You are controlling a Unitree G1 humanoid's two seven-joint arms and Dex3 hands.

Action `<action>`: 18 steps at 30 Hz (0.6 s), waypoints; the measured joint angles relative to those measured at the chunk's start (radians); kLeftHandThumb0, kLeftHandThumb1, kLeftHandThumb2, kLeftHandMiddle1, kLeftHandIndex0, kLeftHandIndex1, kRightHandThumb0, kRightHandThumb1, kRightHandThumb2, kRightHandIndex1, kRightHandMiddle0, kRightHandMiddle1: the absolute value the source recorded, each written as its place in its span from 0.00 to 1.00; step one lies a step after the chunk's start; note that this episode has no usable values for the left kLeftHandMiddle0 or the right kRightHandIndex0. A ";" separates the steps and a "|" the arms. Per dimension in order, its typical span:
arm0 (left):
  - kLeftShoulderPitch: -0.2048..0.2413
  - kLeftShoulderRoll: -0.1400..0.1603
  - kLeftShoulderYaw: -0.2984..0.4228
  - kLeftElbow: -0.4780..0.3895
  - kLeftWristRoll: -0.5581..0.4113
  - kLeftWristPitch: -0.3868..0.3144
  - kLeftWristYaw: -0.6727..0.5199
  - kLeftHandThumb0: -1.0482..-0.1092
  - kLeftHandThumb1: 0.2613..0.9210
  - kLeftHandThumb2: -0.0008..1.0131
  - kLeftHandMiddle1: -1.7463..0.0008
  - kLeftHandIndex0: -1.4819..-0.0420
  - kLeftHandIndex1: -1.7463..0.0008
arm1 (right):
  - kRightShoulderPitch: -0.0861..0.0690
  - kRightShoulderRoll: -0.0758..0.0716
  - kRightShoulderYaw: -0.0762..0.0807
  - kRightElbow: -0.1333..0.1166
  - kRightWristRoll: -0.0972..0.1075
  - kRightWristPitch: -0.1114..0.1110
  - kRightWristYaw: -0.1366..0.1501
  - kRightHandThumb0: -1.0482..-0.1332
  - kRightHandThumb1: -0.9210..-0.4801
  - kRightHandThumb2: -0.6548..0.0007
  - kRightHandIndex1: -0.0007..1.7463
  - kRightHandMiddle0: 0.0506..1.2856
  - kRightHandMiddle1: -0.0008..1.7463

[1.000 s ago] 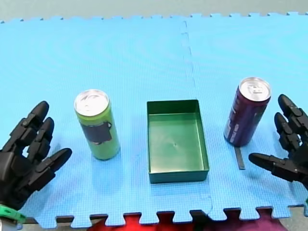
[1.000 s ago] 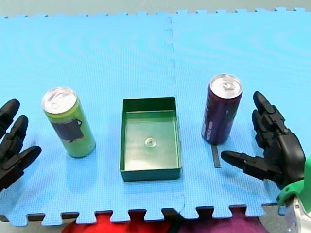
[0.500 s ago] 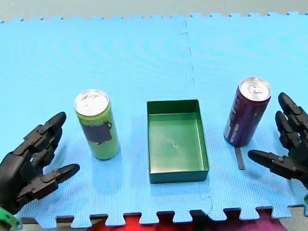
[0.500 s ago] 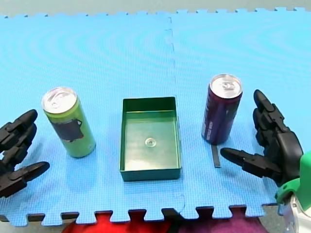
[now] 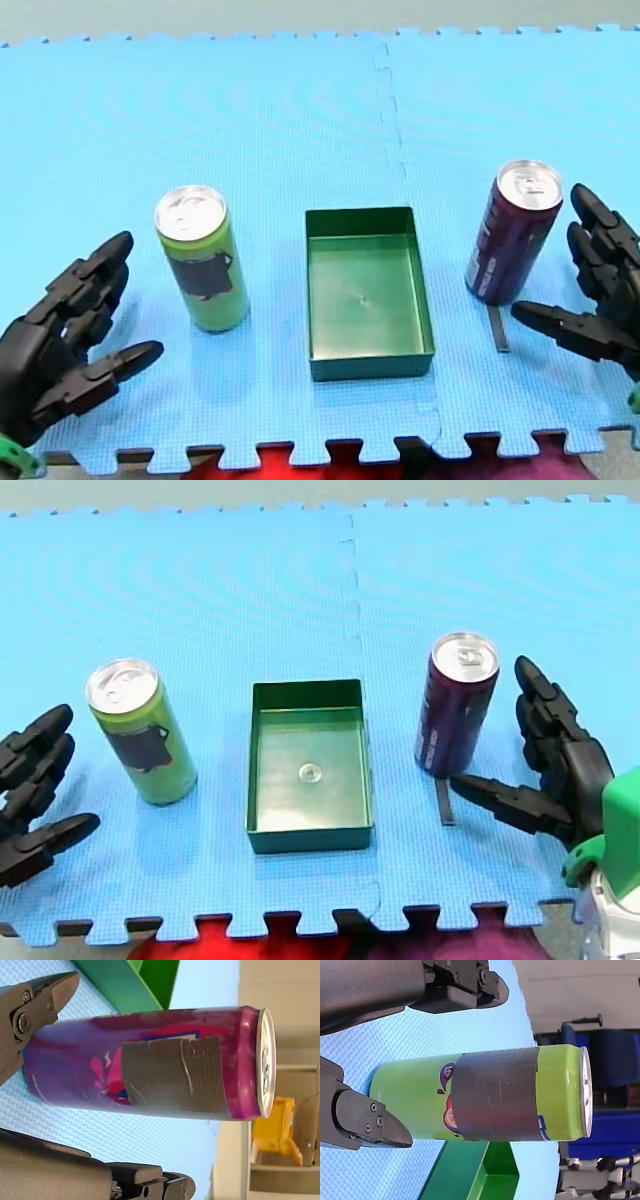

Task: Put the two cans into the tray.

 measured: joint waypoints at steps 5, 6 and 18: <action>-0.010 0.000 0.006 0.023 -0.009 -0.008 -0.018 0.00 1.00 0.02 1.00 0.90 1.00 | -0.007 0.003 0.002 0.009 -0.004 0.000 -0.008 0.13 0.68 0.99 0.00 0.05 0.00; -0.012 0.000 0.007 0.027 -0.010 -0.010 -0.021 0.00 1.00 0.02 1.00 0.90 1.00 | -0.009 0.003 0.002 0.011 -0.005 -0.001 -0.010 0.13 0.68 0.99 0.00 0.05 0.00; -0.027 -0.006 0.024 0.056 -0.030 -0.023 -0.038 0.00 1.00 0.04 1.00 0.90 1.00 | -0.043 0.006 0.006 0.052 -0.023 -0.005 -0.030 0.12 0.66 1.00 0.00 0.05 0.00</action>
